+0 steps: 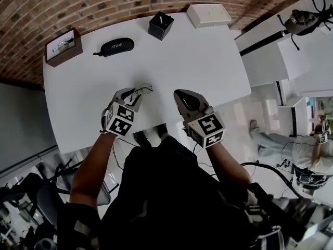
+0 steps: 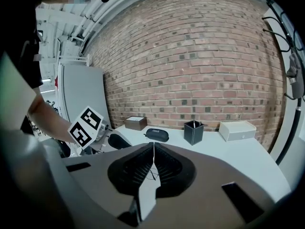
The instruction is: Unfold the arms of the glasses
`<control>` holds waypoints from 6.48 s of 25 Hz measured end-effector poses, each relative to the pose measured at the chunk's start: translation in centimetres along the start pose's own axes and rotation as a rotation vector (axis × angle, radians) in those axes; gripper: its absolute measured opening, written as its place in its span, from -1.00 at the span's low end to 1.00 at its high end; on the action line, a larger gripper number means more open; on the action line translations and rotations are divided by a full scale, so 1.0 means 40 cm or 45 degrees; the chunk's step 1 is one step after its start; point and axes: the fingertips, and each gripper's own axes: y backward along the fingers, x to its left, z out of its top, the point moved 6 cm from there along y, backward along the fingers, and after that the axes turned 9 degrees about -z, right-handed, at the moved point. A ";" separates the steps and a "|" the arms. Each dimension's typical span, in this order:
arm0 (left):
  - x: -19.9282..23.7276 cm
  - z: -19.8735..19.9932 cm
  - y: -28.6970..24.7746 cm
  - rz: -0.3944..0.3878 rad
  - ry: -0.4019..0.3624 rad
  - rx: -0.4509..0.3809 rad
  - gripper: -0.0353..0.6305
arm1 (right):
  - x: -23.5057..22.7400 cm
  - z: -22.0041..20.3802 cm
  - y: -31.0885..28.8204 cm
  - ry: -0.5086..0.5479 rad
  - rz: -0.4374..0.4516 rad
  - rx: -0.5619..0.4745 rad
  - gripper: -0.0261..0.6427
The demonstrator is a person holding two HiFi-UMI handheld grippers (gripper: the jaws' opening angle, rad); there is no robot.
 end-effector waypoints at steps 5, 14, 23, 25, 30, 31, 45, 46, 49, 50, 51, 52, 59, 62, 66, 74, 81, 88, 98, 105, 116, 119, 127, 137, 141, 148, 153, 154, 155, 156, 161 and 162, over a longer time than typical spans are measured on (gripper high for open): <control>0.017 -0.013 -0.089 -0.004 -0.151 0.167 -0.56 | -0.007 -0.047 -0.045 0.004 0.065 0.060 -0.90; 0.050 -0.060 -0.212 -0.059 -0.266 0.402 -0.57 | -0.014 -0.138 -0.072 -0.020 0.124 0.158 -0.90; 0.062 -0.089 -0.267 -0.104 -0.269 0.490 -0.75 | -0.020 -0.168 -0.082 -0.030 0.145 0.184 -0.90; 0.061 -0.094 -0.273 -0.117 -0.265 0.499 -0.75 | -0.020 -0.171 -0.084 -0.037 0.145 0.188 -0.90; 0.063 -0.101 -0.278 -0.120 -0.255 0.505 -0.75 | -0.020 -0.177 -0.080 -0.045 0.142 0.197 -0.90; 0.064 -0.102 -0.277 -0.119 -0.244 0.499 -0.76 | -0.020 -0.179 -0.079 -0.044 0.142 0.200 -0.90; 0.072 -0.089 -0.207 -0.031 -0.163 0.160 -0.83 | -0.012 -0.180 -0.073 -0.019 0.159 0.214 -0.90; 0.073 -0.086 -0.199 -0.018 -0.168 0.136 -0.83 | -0.012 -0.177 -0.072 -0.017 0.161 0.214 -0.90; 0.074 -0.081 -0.178 0.016 -0.183 0.073 -0.83 | -0.008 -0.173 -0.075 -0.005 0.165 0.215 -0.90; 0.074 -0.081 -0.173 0.020 -0.179 0.051 -0.83 | -0.006 -0.171 -0.077 -0.002 0.168 0.215 -0.90; 0.074 -0.081 -0.168 0.022 -0.169 0.029 -0.83 | -0.004 -0.169 -0.080 0.002 0.172 0.215 -0.90; 0.075 -0.082 -0.163 0.023 -0.156 0.009 -0.83 | -0.001 -0.166 -0.084 0.003 0.176 0.215 -0.90; 0.069 -0.098 -0.119 0.043 -0.130 -0.088 -0.83 | 0.025 -0.146 -0.128 0.022 0.214 0.219 -0.90; 0.065 -0.113 -0.103 0.039 -0.115 -0.131 -0.83 | 0.045 -0.141 -0.158 0.043 0.238 0.241 -0.90; 0.072 -0.140 -0.077 0.043 -0.051 -0.229 -0.83 | 0.080 -0.131 -0.188 0.062 0.268 0.254 -0.90; 0.060 -0.173 -0.032 0.030 -0.006 -0.344 -0.83 | 0.110 -0.134 -0.186 0.126 0.291 0.301 -0.90; 0.063 -0.176 0.030 0.072 0.091 -0.522 -0.83 | 0.154 -0.178 -0.223 0.165 0.268 0.354 -0.90; 0.053 -0.212 0.053 0.115 0.153 -0.580 -0.83 | 0.280 -0.265 -0.267 0.307 0.367 0.440 -0.89; 0.030 -0.234 0.061 0.131 0.171 -0.602 -0.83 | 0.365 -0.384 -0.357 0.575 0.309 0.546 -0.56; 0.032 -0.246 0.070 0.141 0.177 -0.599 -0.83 | 0.400 -0.392 -0.377 0.693 0.307 0.496 -0.65; 0.036 -0.258 0.076 0.128 0.179 -0.599 -0.83 | 0.405 -0.367 -0.366 0.793 0.303 0.415 -0.81; 0.034 -0.265 0.078 0.102 0.174 -0.594 -0.83 | 0.390 -0.331 -0.351 0.780 0.299 0.341 -0.83; 0.016 -0.275 0.085 0.054 0.093 -0.555 -0.83 | 0.335 -0.256 -0.320 0.774 0.292 0.233 -0.86; 0.000 -0.265 0.083 0.027 -0.036 -0.465 -0.83 | 0.264 -0.203 -0.309 0.574 0.277 0.229 -0.87; 0.001 -0.274 0.079 0.011 -0.069 -0.418 -0.83 | 0.222 -0.184 -0.315 0.441 0.255 0.235 -0.87; 0.011 -0.271 0.080 -0.024 -0.210 -0.292 -0.83 | 0.152 -0.169 -0.321 0.224 0.216 0.265 -0.88; 0.018 -0.265 0.078 -0.056 -0.275 -0.231 -0.83 | 0.120 -0.182 -0.316 0.118 0.208 0.296 -0.88; 0.019 -0.261 0.077 -0.061 -0.291 -0.220 -0.83 | 0.119 -0.181 -0.315 0.100 0.212 0.298 -0.88; 0.020 -0.257 0.075 -0.066 -0.307 -0.208 -0.83 | 0.119 -0.179 -0.316 0.080 0.215 0.301 -0.88; 0.022 -0.253 0.072 -0.070 -0.322 -0.194 -0.83 | 0.119 -0.177 -0.317 0.060 0.218 0.306 -0.88; 0.027 -0.244 0.066 -0.099 -0.371 -0.139 -0.82 | 0.115 -0.173 -0.322 -0.067 0.239 0.338 -0.88; 0.027 -0.243 0.067 -0.101 -0.381 -0.130 -0.82 | 0.111 -0.172 -0.322 -0.103 0.239 0.346 -0.88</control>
